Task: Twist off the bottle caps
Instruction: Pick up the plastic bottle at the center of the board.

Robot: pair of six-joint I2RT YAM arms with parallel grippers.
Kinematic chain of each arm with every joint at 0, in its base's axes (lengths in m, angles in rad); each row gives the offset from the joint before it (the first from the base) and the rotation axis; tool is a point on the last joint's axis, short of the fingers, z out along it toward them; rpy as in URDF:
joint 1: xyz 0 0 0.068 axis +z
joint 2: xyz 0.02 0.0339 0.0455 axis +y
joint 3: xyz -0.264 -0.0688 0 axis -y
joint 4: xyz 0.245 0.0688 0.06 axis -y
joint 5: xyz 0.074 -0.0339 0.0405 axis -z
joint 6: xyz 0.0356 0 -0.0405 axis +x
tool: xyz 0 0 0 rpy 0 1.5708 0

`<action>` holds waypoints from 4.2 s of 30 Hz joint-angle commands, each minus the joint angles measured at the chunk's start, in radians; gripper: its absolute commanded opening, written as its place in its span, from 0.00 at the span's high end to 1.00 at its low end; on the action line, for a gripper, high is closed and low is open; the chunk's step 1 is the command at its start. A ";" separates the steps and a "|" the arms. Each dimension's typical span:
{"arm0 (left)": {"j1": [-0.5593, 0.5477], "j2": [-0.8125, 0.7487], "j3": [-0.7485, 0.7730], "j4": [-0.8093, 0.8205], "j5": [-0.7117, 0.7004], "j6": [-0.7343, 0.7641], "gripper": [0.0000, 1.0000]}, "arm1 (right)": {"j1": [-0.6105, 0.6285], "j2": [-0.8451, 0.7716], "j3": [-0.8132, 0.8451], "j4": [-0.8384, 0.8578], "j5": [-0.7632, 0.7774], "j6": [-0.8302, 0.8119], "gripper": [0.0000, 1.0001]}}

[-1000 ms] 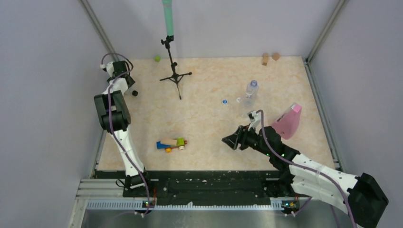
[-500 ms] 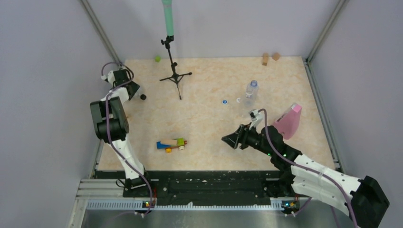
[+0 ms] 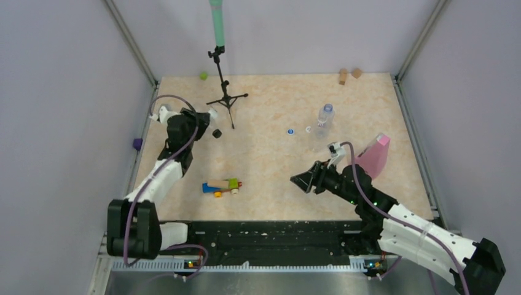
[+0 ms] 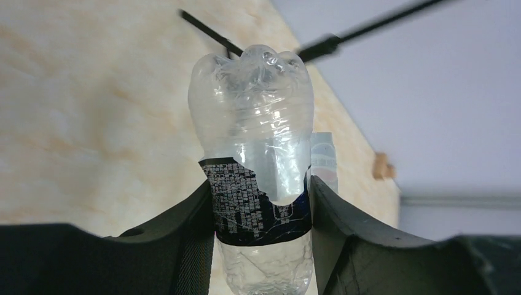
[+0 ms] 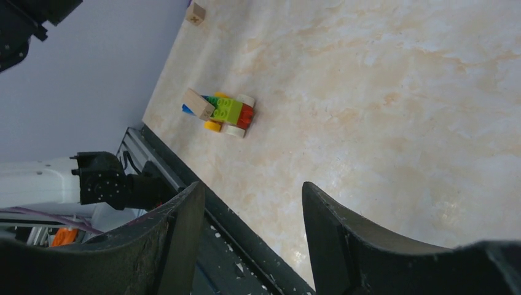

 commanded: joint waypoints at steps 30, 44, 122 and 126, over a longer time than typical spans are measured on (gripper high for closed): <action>-0.577 -0.505 -0.629 0.621 0.042 -0.175 0.65 | 0.430 0.484 0.069 0.712 0.425 -0.043 0.40; -0.576 -0.516 -0.637 0.641 0.053 -0.165 0.65 | 0.429 0.613 0.097 0.841 0.412 0.022 0.42; -0.583 -0.867 -0.601 0.184 0.071 0.392 0.10 | 0.332 0.385 0.217 0.024 0.198 -0.273 1.00; -0.583 -0.918 -0.601 0.202 0.211 0.484 0.10 | 0.333 0.334 0.219 -0.092 0.105 -0.438 1.00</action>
